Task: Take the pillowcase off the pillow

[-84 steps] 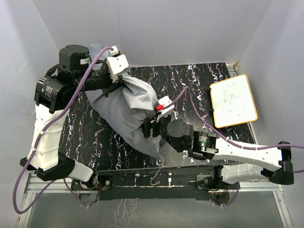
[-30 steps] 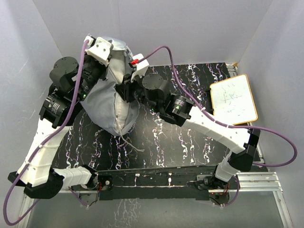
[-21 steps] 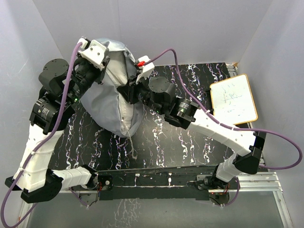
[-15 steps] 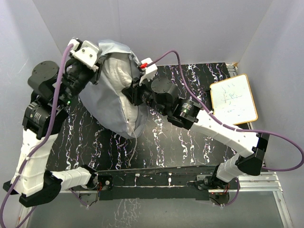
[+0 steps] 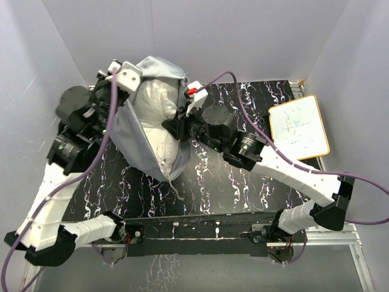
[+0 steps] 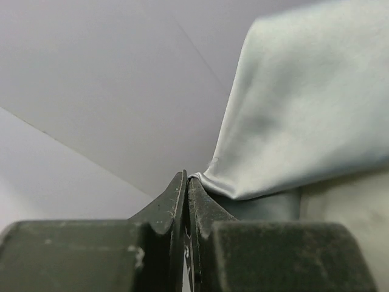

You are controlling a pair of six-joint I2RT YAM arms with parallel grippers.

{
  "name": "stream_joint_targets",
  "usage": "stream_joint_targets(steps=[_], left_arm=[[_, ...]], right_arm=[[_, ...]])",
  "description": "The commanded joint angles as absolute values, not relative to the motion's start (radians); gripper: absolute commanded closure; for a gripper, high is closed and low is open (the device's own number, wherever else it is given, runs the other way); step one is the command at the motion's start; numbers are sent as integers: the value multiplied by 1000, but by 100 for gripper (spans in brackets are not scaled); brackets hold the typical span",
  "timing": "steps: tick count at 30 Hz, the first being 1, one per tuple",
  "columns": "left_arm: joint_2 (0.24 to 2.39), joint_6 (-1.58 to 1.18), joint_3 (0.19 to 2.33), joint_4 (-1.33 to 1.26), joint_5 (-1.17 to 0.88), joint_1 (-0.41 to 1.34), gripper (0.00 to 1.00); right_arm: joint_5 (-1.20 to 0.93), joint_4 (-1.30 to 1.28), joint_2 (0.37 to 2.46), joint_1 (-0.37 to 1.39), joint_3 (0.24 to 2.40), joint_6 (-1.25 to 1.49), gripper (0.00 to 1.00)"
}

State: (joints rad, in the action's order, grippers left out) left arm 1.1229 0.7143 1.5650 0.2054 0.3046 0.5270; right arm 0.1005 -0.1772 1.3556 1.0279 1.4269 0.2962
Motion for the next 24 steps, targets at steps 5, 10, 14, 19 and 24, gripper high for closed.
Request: stream_joint_targets(steps=[5,10,14,19,24], left_arm=[[1188,635,1506,171,291,405,97],[1149,531,1510,361,2,393,51],[1104,493,1559,433,-194,393,30],[1044,577,1638,517,-326,393,3],[966,647,1682,571,-460,393,3]], right_arm=[[-133,109,1164,964,1389,396,92],[-137,100,1173,923,1400,426,92],[-171,98,1215,877,1464,461,92],[-100,32,1331,805,1646,565,92],[8,-88,1489,804,1862,589,92]])
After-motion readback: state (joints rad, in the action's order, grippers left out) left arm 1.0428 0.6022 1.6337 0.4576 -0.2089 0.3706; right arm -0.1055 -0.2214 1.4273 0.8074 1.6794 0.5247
